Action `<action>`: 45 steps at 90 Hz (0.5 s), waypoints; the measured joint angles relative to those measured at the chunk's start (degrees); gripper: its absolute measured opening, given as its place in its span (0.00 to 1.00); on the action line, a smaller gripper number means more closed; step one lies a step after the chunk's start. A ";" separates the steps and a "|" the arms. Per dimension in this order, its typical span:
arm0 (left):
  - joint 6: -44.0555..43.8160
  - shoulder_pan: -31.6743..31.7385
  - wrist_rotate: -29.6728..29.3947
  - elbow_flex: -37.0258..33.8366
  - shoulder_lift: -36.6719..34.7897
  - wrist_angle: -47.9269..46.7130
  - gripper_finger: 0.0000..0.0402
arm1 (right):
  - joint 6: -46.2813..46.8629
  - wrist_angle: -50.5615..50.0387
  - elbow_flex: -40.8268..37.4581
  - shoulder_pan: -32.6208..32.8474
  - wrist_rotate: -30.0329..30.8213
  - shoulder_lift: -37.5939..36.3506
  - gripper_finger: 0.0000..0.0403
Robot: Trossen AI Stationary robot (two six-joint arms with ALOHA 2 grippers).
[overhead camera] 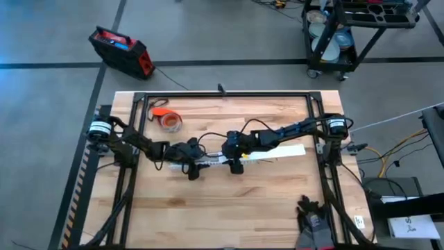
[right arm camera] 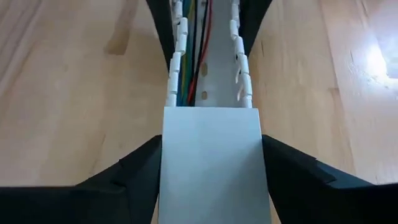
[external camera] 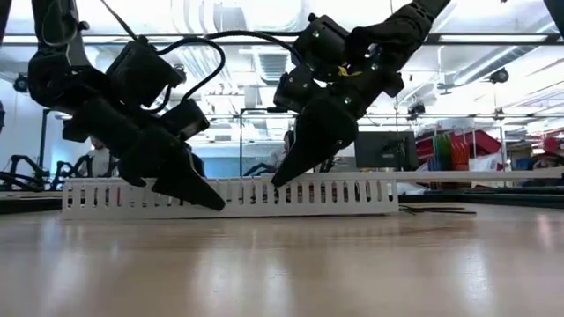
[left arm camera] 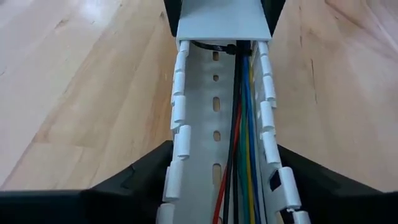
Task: Ziptie cables
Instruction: Close the white cable duct
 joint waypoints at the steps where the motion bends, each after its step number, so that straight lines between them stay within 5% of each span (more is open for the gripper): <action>1: 0.00 0.00 0.00 0.06 0.00 0.00 0.55 | 0.04 -0.01 -0.01 0.00 0.01 0.00 0.55; 45: -0.56 0.00 -0.77 3.24 0.80 -1.12 0.54 | 1.20 0.73 -0.20 0.00 1.28 0.00 0.54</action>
